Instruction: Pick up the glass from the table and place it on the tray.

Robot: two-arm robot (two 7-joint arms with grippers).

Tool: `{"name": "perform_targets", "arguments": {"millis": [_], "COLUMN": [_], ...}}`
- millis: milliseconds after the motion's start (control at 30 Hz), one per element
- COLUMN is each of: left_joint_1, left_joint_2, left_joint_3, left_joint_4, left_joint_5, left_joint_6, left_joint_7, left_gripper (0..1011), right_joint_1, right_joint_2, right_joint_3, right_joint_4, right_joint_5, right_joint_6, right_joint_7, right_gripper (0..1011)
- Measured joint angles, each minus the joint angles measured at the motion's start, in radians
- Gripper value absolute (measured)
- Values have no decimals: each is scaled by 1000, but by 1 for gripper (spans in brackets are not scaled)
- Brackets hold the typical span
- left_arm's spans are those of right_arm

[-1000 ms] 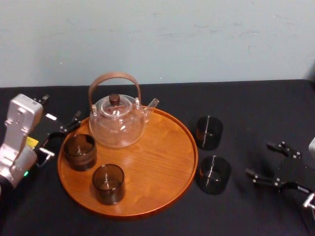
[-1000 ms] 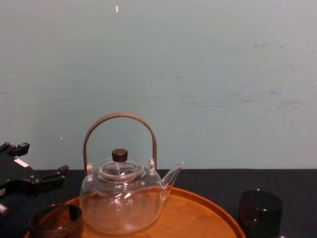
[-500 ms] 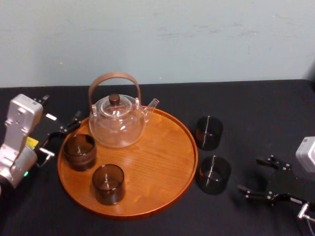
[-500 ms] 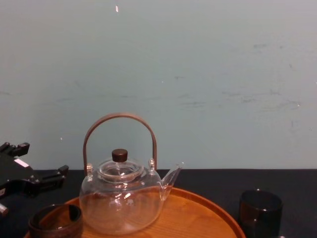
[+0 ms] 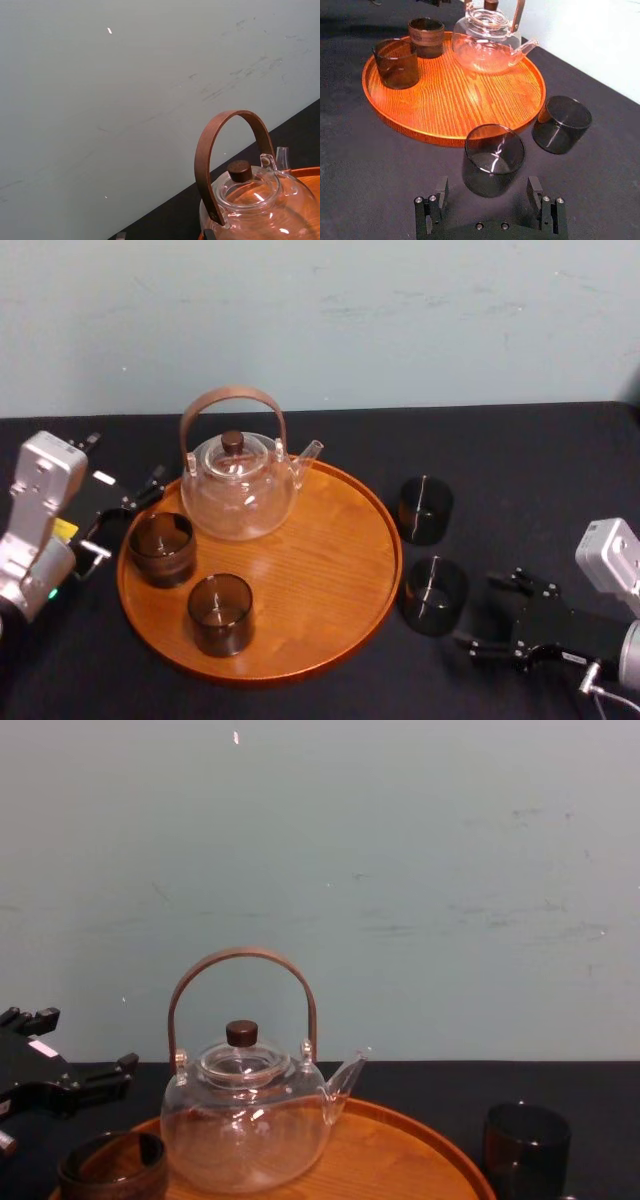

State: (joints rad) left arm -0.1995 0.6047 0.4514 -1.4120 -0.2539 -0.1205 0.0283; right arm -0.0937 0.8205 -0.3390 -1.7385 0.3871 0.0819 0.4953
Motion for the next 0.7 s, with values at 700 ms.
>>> {"name": "perform_targets", "arguments": {"millis": [700], "left_joint_1": [0], "left_joint_2": [0], "left_joint_3": [0], "left_joint_4": [0], "left_joint_5": [0], "left_joint_6": [0], "left_joint_7": [0], "left_gripper": [1001], "right_joint_1": [60], "right_joint_2": [-68], "right_joint_3": [-6], "right_joint_4": [29], "right_joint_5": [28], "right_joint_6": [121], "right_joint_7": [24], "right_gripper": [1002]}}
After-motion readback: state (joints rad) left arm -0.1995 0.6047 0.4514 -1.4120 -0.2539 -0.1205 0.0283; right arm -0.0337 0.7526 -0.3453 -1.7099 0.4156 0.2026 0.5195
